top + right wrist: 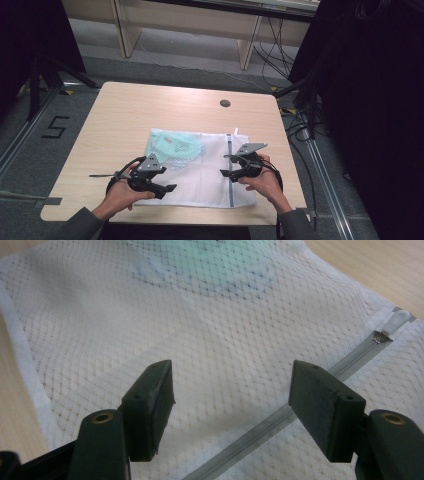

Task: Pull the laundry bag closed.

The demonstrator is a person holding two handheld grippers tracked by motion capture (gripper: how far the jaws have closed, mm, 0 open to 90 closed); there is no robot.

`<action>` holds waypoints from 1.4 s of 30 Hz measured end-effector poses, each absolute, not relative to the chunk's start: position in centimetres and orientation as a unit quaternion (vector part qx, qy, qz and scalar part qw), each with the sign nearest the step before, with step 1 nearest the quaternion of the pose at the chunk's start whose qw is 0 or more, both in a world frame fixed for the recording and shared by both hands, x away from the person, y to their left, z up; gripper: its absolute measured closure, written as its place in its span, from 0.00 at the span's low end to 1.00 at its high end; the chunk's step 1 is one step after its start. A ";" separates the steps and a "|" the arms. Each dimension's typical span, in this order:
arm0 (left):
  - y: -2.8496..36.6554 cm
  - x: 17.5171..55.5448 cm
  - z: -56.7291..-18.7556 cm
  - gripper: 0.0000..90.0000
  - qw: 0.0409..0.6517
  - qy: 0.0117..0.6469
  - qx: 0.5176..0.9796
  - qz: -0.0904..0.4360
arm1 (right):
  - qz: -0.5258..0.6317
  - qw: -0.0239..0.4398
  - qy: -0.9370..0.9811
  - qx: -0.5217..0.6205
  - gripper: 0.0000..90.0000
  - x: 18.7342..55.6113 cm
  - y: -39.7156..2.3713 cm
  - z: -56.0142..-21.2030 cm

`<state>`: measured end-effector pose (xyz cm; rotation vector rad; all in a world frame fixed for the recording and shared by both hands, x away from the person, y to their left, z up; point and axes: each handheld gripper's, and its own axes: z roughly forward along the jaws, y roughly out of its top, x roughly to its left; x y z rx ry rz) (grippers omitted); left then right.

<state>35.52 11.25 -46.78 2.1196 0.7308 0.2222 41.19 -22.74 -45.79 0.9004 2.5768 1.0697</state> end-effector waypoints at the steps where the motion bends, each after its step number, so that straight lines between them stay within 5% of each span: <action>1: 11.3 35.5 -46.8 0.32 0.429 0.292 0.850 0.090 | 0.367 0.105 0.872 0.306 0.39 41.1 -22.7 -45.9; 42: 11.6 33.3 -46.5 0.30 0.416 0.267 0.864 0.095 | 0.336 0.097 0.879 0.324 0.33 36.7 -25.1 -46.9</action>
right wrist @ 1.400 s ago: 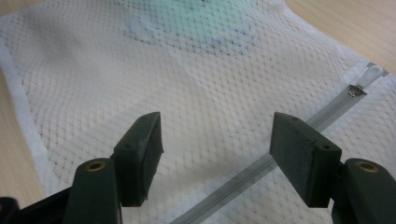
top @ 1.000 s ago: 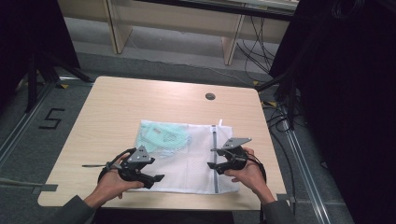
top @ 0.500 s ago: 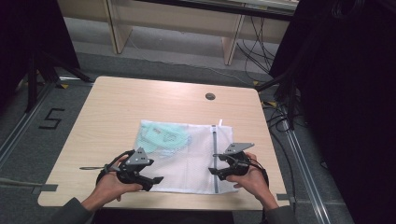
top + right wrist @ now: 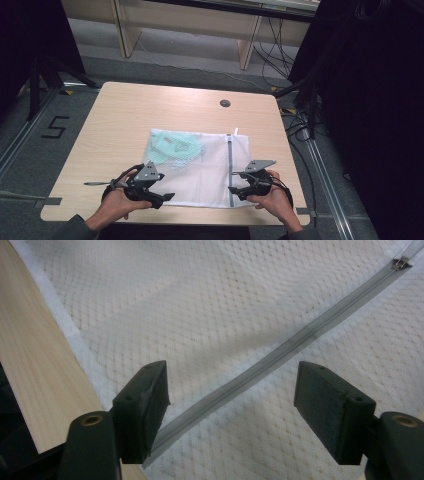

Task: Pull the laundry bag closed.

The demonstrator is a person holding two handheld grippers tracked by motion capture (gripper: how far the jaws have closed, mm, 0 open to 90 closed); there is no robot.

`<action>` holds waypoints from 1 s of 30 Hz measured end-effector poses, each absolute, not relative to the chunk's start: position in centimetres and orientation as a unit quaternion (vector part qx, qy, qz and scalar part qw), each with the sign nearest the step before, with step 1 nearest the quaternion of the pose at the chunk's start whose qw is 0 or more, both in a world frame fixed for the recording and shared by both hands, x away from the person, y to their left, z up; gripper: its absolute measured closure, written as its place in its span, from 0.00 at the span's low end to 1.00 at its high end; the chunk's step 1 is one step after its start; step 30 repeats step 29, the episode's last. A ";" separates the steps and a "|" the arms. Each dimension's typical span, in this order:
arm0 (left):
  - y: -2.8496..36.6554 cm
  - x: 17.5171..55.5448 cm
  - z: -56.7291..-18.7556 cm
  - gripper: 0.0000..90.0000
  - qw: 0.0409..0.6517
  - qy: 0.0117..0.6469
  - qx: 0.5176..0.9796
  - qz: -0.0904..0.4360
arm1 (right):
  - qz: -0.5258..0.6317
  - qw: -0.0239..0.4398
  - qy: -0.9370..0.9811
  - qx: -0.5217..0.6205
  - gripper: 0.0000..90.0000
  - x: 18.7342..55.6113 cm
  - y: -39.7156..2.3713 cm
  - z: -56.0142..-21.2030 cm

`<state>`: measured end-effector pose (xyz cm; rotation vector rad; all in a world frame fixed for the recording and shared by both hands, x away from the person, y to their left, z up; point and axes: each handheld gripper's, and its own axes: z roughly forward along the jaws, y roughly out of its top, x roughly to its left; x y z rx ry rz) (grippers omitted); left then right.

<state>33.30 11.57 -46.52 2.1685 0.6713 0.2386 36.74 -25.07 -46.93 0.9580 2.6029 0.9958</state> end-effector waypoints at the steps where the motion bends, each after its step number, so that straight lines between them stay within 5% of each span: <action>1: 11.6 33.3 -46.5 0.30 0.416 0.267 0.864 0.095 | 0.338 0.097 0.879 0.321 0.33 36.7 -25.1 -47.0; 30: 11.7 33.0 -46.6 0.30 0.409 0.273 0.866 0.093 | 0.320 0.087 0.883 0.332 0.31 35.1 -25.5 -47.4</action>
